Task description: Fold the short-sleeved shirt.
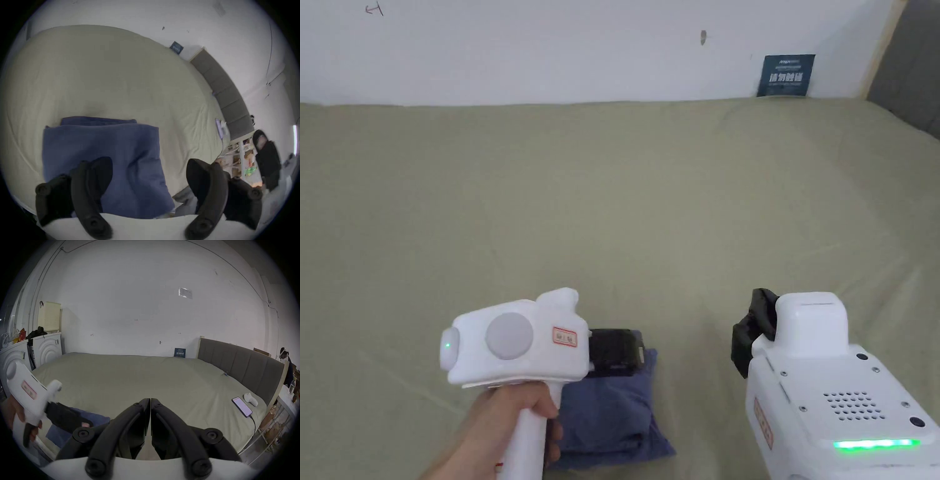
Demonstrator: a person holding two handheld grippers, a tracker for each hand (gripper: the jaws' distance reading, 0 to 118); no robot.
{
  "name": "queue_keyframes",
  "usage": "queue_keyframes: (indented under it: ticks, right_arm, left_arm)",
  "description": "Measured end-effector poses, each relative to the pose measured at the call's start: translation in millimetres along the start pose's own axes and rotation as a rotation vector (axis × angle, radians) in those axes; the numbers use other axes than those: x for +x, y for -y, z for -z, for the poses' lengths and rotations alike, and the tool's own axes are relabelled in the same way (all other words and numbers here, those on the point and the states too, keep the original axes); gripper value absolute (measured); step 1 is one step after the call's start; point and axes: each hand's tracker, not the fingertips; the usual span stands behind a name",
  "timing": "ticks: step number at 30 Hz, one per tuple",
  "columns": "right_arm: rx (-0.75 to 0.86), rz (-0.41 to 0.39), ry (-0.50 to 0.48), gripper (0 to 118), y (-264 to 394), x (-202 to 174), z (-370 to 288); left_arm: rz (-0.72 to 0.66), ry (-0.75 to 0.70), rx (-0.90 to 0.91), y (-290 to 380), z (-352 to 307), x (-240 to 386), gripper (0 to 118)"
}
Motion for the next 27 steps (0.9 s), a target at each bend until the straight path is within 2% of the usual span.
queue_keyframes:
  ticks: [2, 3, 4, 5, 7, 10, 14, 17, 18, 19, 20, 23, 27]
  right_arm:
    - [-0.008, 0.014, -0.011, 7, 1.2, -0.7, 1.4]
    - [-0.008, 0.018, -0.012, 7, 2.0, -1.9, 2.2]
    - [-0.008, 0.018, -0.012, 7, 3.1, -4.1, 3.3]
    - [-0.009, 0.017, -0.014, 7, 4.0, -5.2, 4.1]
    - [-0.016, 0.011, -0.024, 7, 6.0, -8.3, 6.9]
    - [-0.027, 0.005, -0.037, 7, 8.3, -12.9, 7.6]
    - [-0.040, 0.003, -0.037, 7, 12.4, -14.3, 6.6]
    - [-0.062, -0.003, -0.035, 7, 17.1, -11.9, 6.2]
    - [-0.067, -0.007, -0.033, 7, 19.3, -10.9, 5.4]
    - [-0.071, -0.012, -0.032, 7, 21.3, -9.9, 4.4]
    - [-0.076, -0.016, -0.032, 7, 23.0, -9.3, 4.0]
    - [-0.099, -0.017, -0.037, 7, 27.5, -11.0, 6.4]
    - [-0.109, -0.029, -0.082, 7, 27.8, -28.2, 7.4]
  left_arm:
    - [-0.044, 0.050, 0.044, 3.2, -20.9, -15.6, 50]
    - [-0.069, 0.080, 0.072, 2.7, -27.7, -25.3, 50]
    - [-0.090, 0.096, 0.081, 4.3, -31.6, -33.7, 11]
    - [-0.107, 0.094, 0.093, 5.7, -34.6, -39.7, 1]
    - [-0.098, 0.121, 0.071, 7.7, -30.2, -50.9, 1]
    - [-0.143, 0.234, 0.008, 11.4, -9.9, -58.3, 1]
    - [-0.173, 0.314, -0.057, 15.3, 39.2, -51.1, 1]
    - [-0.128, 0.178, -0.090, 24.5, 80.2, -42.1, 1]
    - [-0.157, 0.179, -0.098, 27.7, 89.4, -44.1, 1]
    - [-0.205, 0.247, -0.075, 30.4, 90.8, -46.8, 1]
    - [-0.216, 0.248, -0.065, 28.2, 88.4, -46.7, 1]
    - [-0.189, 0.229, -0.078, 23.2, 71.2, -45.1, 1]
    - [-0.130, 0.220, -0.011, 16.8, 16.3, -51.3, 1]
